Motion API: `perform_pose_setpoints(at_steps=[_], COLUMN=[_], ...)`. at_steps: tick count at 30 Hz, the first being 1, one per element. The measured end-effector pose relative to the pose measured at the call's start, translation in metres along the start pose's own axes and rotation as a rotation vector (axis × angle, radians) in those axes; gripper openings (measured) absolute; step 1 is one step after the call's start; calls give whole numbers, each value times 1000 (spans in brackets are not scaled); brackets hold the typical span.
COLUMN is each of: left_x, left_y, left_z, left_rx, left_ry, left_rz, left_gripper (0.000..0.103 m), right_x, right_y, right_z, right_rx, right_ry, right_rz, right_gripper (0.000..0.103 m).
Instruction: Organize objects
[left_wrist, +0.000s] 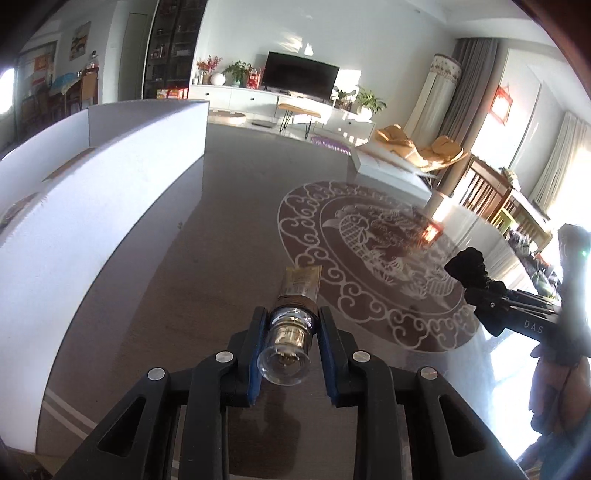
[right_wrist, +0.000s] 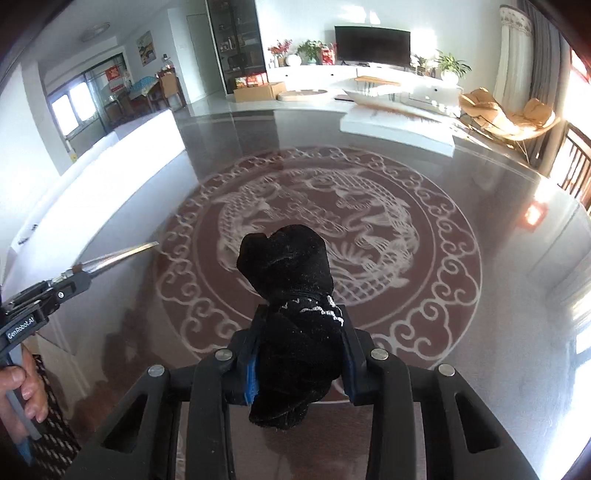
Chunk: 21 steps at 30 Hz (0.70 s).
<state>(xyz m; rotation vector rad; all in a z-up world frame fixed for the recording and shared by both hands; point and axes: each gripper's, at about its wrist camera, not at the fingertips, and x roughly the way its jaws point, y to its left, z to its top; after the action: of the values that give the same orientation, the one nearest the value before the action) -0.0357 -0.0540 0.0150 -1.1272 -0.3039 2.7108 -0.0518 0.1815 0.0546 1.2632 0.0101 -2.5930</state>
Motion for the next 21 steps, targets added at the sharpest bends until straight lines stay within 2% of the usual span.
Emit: perform_pose_setpoints(at_steps=[3, 5, 8, 10, 12, 14, 18, 20, 21], left_x=[-43, -73, -112, -129, -134, -128, -104, -94, -90], left_y=[20, 40, 81, 112, 148, 182, 233, 247, 251], left_z=[13, 26, 52, 67, 77, 83, 82, 77, 74], left_rx=[-81, -125, -174, -183, -201, -219, -251, -256, -253], left_ry=[-77, -135, -202, -221, -208, -156, -7, 44, 63], left_rz=[-26, -17, 45, 137, 239, 326, 435, 466, 483], left_gripper=[26, 26, 26, 26, 26, 26, 28, 29, 30], right_x=[-25, -34, -38, -32, -20, 2, 62, 91, 103], right_y=[36, 67, 130, 180, 234, 289, 375, 400, 409], right_z=[26, 47, 81, 103, 123, 137, 145, 140, 137], right_rx=[-39, -68, -130, -171, -210, -261, -345, -361, -367], right_ry=[-73, -110, -146, -155, -137, -98, 44, 129, 179], right_rz=[85, 154, 275, 362, 444, 481, 469, 448, 442], right_gripper=[35, 35, 35, 35, 35, 35, 36, 40, 49])
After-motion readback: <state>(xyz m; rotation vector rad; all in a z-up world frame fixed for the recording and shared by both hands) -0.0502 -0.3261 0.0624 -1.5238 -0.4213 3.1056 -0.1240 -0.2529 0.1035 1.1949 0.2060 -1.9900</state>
